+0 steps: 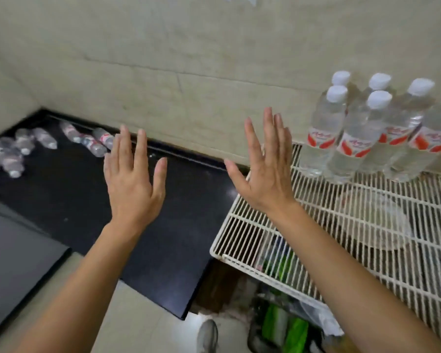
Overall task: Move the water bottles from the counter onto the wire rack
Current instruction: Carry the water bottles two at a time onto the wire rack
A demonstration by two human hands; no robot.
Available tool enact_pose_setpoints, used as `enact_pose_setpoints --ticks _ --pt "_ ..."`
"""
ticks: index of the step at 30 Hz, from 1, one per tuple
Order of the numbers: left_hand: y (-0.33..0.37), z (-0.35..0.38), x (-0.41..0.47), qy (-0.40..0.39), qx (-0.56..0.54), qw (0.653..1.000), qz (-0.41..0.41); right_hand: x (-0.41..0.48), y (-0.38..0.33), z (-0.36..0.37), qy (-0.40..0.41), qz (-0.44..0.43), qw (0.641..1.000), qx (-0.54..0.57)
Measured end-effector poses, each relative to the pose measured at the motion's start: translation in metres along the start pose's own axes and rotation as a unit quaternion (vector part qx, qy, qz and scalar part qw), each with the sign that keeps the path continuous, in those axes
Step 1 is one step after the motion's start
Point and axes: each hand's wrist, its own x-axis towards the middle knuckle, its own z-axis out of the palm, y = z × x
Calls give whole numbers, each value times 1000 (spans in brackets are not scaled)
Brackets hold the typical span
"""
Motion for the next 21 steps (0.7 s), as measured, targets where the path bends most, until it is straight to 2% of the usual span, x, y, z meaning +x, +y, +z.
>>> enact_pose_setpoints --ticks 6,12,17,21 --pt "-119 -54 -41 4 78 994 -80 19 -114 67 -20 -56 996 72" --pt "-283 -106 -78 -18 98 983 -155 28 -269 169 -51 -111 989 83" --pt "-408 -143 -87 -54 118 972 -196 28 -413 258 -106 -120 981 113" --pt "-478 -154 -79 -69 113 971 -199 39 -479 303 -147 -144 972 114"
